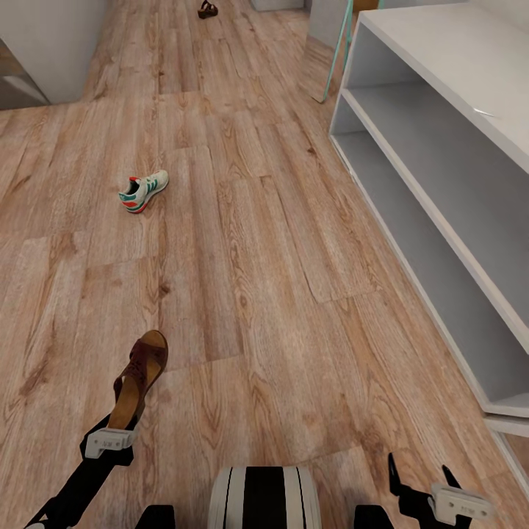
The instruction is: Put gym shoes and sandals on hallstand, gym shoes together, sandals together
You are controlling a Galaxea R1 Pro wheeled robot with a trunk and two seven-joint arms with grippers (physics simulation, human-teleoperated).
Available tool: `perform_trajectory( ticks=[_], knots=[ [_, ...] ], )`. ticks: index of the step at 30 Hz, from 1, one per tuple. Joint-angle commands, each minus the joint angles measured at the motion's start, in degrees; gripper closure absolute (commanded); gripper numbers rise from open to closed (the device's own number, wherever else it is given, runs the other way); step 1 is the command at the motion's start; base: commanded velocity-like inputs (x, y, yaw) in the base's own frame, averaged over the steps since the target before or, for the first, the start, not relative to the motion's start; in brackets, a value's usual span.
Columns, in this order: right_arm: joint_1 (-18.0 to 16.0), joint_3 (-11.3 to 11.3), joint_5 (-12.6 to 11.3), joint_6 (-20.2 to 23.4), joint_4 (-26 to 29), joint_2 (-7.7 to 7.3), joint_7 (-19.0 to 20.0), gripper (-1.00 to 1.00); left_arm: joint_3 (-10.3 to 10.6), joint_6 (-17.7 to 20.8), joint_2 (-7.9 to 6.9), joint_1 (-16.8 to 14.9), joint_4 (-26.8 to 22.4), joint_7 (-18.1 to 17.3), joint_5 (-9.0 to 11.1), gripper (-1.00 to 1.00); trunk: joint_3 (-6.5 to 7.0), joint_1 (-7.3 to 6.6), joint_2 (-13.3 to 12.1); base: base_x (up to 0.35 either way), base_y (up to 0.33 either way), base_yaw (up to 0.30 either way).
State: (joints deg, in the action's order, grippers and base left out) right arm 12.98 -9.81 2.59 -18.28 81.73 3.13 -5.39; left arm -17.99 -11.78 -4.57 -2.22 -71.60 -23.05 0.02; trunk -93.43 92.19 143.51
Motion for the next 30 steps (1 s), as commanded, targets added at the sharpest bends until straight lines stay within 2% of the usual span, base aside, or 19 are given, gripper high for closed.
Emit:
perform_trajectory(
  ticks=[1,30],
  knots=[
    [0.01,0.12,0.1,0.0,-0.02,0.04,-0.03,-1.0,-0.01,-0.1,0.0,0.0,-0.01,0.03,-0.16,1.0,0.0,0.0,0.0,0.0,0.0,0.0],
    [0.03,1.12,0.44,0.1,-0.04,0.51,-1.67,-1.0,-0.02,-0.26,0.0,0.32,0.01,-0.03,0.25,1.0,0.0,0.0,0.0,0.0,0.0,0.0]
  ],
)
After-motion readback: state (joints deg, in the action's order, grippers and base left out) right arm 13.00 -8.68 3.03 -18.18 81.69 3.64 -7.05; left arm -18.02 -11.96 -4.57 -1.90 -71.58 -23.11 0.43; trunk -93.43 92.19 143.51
